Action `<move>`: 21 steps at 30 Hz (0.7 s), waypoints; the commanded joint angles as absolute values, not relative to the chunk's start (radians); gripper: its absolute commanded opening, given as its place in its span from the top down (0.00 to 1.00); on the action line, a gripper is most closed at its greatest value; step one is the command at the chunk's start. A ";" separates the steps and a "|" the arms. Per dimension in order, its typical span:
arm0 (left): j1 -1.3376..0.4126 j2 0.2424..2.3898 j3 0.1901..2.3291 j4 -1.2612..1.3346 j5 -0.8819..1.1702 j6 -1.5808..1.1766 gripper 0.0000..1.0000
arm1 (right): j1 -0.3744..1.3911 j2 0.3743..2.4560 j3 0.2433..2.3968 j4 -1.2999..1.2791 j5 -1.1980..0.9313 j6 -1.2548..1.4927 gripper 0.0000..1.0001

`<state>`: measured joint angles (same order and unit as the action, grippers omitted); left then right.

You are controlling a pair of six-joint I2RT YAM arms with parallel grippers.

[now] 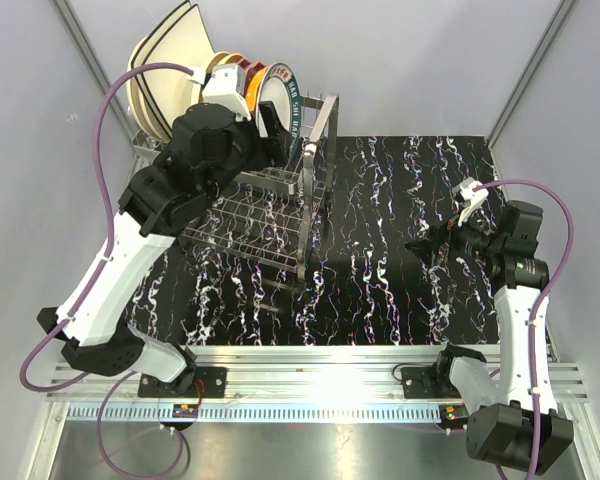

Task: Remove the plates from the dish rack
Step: Grab a plate with the left arm

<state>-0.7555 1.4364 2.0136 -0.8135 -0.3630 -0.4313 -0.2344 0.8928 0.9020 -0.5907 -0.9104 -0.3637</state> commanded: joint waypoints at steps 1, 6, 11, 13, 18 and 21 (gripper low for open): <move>-0.764 1.454 2.052 -0.769 -0.439 -0.390 0.23 | -0.232 0.881 0.904 -0.586 -0.930 -0.382 0.00; -0.782 1.466 2.045 -0.755 -0.485 -0.367 0.24 | -0.232 0.881 0.904 -0.589 -0.922 -0.387 0.00; -0.785 1.479 2.034 -0.744 -0.502 -0.354 0.24 | -0.232 0.877 0.904 -0.591 -0.922 -0.388 0.00; -0.785 1.482 2.028 -0.739 -0.499 -0.354 0.25 | -0.232 0.879 0.905 -0.591 -0.920 -0.388 0.00; -0.785 1.489 1.994 -0.715 -0.532 -0.333 0.28 | -0.232 0.877 0.907 -0.592 -0.922 -0.388 0.00; -0.785 1.493 1.968 -0.690 -0.574 -0.316 0.30 | -0.232 0.877 0.907 -0.594 -0.922 -0.388 0.00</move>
